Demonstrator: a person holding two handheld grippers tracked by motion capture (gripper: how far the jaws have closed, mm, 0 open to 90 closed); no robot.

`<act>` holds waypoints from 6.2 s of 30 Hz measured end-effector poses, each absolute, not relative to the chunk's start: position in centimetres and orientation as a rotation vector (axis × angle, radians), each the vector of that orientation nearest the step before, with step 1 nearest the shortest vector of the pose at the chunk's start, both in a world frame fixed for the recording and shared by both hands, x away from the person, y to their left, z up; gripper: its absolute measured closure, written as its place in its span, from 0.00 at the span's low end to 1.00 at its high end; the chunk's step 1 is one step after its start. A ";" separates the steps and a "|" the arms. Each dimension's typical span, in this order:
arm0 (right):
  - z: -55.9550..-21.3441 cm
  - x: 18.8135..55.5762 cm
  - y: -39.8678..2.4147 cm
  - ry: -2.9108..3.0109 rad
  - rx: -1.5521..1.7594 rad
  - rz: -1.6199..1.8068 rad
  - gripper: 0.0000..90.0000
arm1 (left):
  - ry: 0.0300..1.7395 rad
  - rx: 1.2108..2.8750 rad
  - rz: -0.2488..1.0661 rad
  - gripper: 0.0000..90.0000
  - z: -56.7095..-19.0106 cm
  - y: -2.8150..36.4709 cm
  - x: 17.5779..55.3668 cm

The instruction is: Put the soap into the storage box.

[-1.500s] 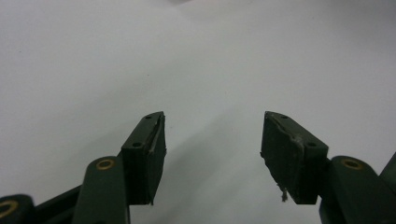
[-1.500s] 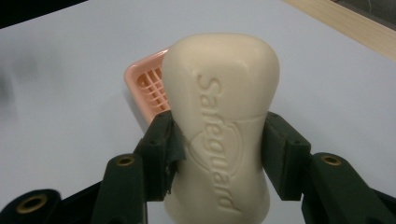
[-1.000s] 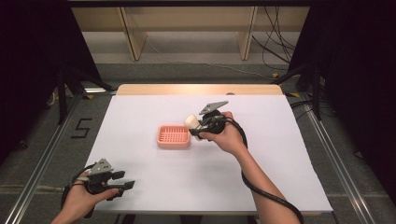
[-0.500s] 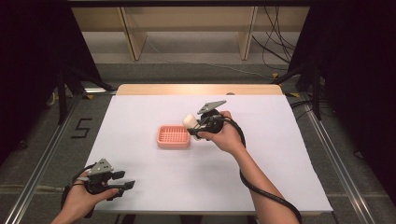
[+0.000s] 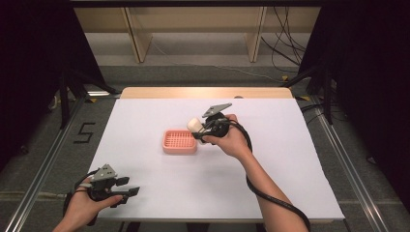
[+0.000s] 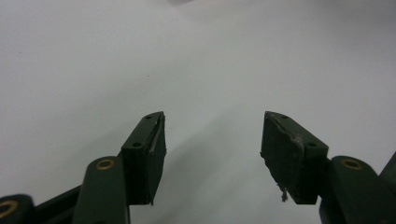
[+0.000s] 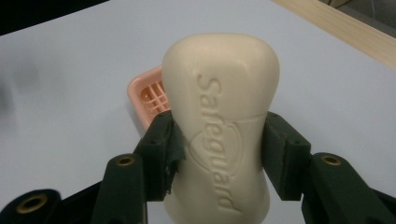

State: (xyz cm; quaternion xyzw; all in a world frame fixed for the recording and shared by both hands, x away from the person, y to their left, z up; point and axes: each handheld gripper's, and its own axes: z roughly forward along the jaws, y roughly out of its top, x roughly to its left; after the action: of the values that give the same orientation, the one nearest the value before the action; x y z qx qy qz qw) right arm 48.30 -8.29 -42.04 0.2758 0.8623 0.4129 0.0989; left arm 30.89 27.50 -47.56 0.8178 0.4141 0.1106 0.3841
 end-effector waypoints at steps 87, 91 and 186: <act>-42.8 49.4 -5.4 2.559 0.792 1.233 0.56 | 1.053 2.075 0.281 0.44 -47.5 27.5 30.9; -42.8 49.5 -5.2 2.570 0.772 1.224 0.56 | 1.051 2.076 0.283 0.44 -47.5 27.5 30.9; -45.2 50.7 -2.1 2.638 0.722 1.125 0.56 | 1.045 2.087 0.275 0.44 -47.4 27.6 30.9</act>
State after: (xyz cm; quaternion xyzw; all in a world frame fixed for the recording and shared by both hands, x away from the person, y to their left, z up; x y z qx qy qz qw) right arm 50.68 -2.14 -45.23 0.2432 0.8883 0.3787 0.0919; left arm 30.94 27.61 -47.42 0.8193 0.4104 0.1079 0.3855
